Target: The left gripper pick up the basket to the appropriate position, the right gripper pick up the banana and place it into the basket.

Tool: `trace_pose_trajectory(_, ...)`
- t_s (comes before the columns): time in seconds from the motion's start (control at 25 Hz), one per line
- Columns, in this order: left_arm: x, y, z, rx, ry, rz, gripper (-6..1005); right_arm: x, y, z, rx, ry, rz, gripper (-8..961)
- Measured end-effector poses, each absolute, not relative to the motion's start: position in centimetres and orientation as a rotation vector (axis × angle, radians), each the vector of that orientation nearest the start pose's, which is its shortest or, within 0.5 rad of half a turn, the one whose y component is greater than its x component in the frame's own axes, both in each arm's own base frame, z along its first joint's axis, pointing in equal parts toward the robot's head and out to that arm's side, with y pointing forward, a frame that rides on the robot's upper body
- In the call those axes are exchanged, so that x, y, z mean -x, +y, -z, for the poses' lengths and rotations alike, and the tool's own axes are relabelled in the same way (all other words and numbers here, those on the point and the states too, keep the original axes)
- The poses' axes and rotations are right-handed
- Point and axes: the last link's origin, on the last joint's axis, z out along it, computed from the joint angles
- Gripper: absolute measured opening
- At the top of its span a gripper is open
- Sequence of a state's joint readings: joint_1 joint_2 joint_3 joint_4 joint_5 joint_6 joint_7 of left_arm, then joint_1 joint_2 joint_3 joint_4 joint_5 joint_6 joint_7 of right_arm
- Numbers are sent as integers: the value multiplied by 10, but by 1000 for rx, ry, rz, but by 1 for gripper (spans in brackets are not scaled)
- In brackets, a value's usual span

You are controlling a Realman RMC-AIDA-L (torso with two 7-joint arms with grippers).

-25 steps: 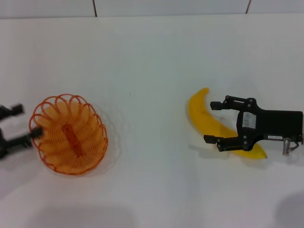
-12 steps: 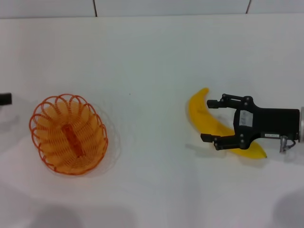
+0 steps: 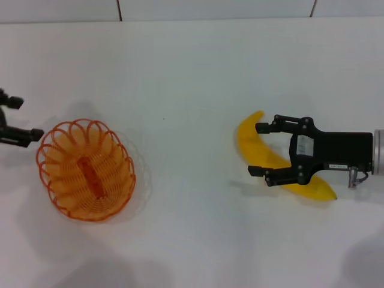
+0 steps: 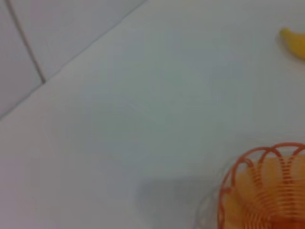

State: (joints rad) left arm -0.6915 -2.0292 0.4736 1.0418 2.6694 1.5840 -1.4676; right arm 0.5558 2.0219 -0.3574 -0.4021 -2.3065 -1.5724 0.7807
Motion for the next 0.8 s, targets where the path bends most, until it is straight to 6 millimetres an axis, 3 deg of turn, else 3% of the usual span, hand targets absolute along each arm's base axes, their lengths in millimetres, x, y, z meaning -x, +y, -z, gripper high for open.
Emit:
trace_pose_trajectory(0.24,265,387,-83,2700,-332,-176,859,-302,306,12,2755,138,-567,880)
trace_pose_trajectory(0.8,259,404,-43,2761,-259,-261,857,-297,311,12,2760,136,-575,880)
